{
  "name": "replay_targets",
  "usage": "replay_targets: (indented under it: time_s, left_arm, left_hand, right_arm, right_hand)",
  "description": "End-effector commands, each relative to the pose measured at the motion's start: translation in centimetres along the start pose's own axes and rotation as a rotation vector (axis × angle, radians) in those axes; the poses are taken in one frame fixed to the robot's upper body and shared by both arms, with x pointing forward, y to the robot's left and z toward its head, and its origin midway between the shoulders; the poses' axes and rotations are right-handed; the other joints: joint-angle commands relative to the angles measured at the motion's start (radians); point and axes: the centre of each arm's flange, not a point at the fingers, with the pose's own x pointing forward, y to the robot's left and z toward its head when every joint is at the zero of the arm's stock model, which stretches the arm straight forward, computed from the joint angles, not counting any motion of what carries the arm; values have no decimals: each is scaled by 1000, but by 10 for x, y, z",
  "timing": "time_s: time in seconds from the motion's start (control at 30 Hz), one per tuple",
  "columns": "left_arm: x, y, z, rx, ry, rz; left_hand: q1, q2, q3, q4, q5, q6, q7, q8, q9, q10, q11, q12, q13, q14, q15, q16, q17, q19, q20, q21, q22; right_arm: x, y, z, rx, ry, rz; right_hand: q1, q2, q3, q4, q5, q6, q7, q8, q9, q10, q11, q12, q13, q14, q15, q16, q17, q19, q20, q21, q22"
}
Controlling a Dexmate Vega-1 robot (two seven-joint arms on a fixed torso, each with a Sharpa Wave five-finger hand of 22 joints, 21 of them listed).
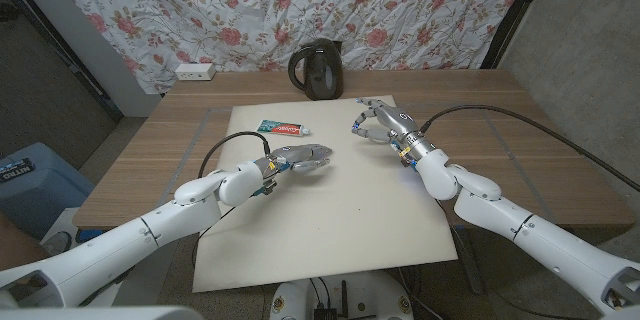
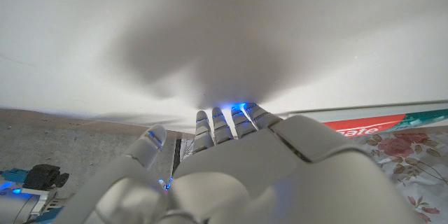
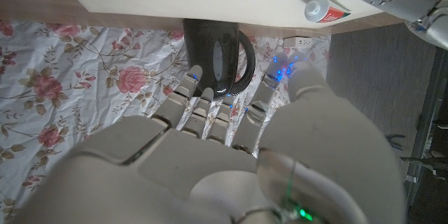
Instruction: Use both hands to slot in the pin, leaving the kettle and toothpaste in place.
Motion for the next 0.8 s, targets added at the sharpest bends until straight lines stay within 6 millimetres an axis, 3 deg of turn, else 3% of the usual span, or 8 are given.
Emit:
replay_targets:
  time_s: [0.03,0.8]
  left_arm:
    - [5,-2,2,5,-21,-21]
    - [8,2,3,34,-32,-41]
  left_hand:
    - [-1,105,-1,0,7,3,5,8,5,10,0,2,1,8,-84,5,1,1,-121,6,2]
    - [4,104,-1,-5,8,14,12,11,5,20,4,4,1,12,-81,4,-2,2,-121,8,1]
  right_arm:
    - [1,16,-2,33,12,0]
    - [-5,35,-9,52,53,-8]
  right_hand:
    - [13,2,-3,-4,-3,-3,3,-7,2,3,3,-3,5,2,1,5,5,7,0,0,2]
    - [31,0,-5,-9,-3,-10,2,-10,1,8,4,-2,5,3,-2,6,7,1,1,-3,2]
